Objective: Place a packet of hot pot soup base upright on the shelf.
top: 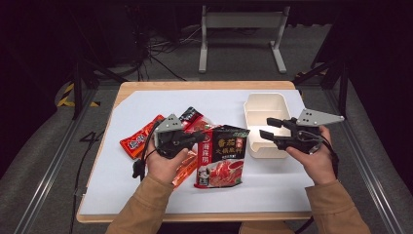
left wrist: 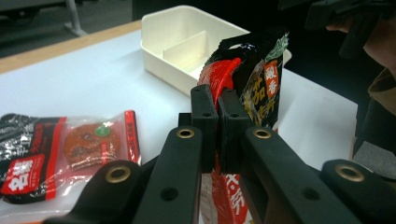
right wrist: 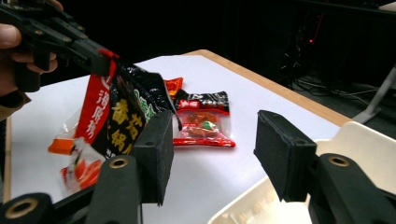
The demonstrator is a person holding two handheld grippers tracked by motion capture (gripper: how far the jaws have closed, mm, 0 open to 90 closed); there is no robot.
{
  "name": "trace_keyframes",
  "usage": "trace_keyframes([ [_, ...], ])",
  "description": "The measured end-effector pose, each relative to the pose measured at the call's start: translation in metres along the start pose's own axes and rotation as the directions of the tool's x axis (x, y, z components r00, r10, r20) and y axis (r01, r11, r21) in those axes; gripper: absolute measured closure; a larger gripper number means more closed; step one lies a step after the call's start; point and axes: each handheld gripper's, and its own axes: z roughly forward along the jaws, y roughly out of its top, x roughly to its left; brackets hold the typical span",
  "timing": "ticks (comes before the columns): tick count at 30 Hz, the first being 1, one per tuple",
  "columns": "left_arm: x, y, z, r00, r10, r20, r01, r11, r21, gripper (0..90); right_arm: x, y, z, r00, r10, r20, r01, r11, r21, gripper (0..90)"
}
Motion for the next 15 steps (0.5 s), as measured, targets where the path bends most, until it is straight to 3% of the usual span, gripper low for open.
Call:
trace_keyframes([
  [7,-0.006,0.002,-0.006,0.9990,0.034,-0.028,-0.035,0.9979,-0.054,87.9,0.006,0.005,0.004,0.9973,0.040,-0.061,-0.040,0.999,0.006,44.2],
  [15,-0.010,0.006,-0.013,0.9983,0.039,-0.042,-0.043,0.9949,-0.091,88.0,0.016,0.009,0.026,0.9937,0.053,-0.099,-0.047,0.997,0.066,40.7],
])
